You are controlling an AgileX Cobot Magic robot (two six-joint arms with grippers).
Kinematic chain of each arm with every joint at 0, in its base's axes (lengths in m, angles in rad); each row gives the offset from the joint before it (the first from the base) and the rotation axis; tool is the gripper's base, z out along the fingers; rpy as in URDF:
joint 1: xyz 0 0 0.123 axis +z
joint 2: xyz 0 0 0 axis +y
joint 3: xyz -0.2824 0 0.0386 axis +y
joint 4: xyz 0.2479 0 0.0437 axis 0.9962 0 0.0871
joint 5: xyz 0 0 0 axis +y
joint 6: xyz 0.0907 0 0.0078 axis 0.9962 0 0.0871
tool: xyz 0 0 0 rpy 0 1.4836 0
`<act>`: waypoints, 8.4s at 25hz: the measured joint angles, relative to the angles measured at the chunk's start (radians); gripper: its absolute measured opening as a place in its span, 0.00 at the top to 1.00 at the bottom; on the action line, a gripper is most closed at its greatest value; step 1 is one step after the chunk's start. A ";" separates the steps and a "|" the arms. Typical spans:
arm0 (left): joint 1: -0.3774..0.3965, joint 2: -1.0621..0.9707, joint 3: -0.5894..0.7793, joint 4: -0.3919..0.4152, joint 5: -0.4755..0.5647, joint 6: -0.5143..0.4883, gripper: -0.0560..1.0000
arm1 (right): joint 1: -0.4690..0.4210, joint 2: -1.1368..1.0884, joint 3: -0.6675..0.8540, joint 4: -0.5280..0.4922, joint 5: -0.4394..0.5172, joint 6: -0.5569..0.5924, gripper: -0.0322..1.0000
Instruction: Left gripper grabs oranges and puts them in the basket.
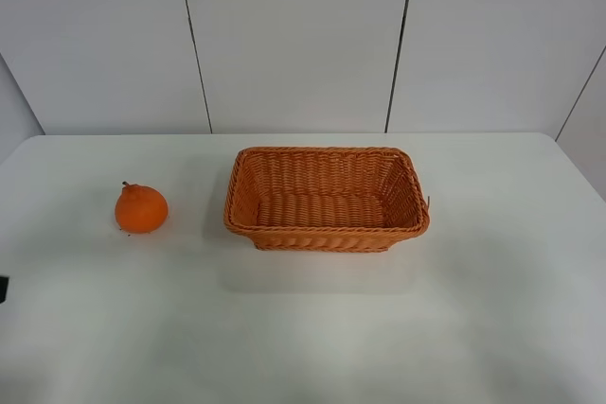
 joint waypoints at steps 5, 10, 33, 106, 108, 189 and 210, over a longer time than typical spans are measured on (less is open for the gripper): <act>0.000 0.304 -0.057 -0.114 -0.143 0.113 0.01 | 0.000 0.000 0.000 0.000 0.000 0.000 0.30; 0.000 0.569 -0.142 -0.164 -0.256 0.212 0.01 | 0.000 0.000 0.000 0.000 0.000 0.000 0.30; 0.000 1.368 -0.621 -0.169 -0.357 0.266 0.00 | 0.000 0.000 0.000 0.000 0.000 0.000 0.30; -0.556 1.563 -1.229 -0.168 -0.141 0.134 0.82 | 0.000 0.000 0.000 0.000 0.000 0.000 0.30; -0.556 1.602 -1.252 -0.179 -0.133 0.133 0.82 | 0.000 0.000 0.000 0.000 0.000 0.000 0.30; -0.239 1.254 -1.286 0.233 0.155 -0.002 0.14 | 0.000 0.000 0.000 0.000 0.000 0.000 0.30; 0.070 1.064 -1.088 0.190 0.145 0.010 0.14 | 0.000 0.000 0.000 0.000 0.000 0.000 0.30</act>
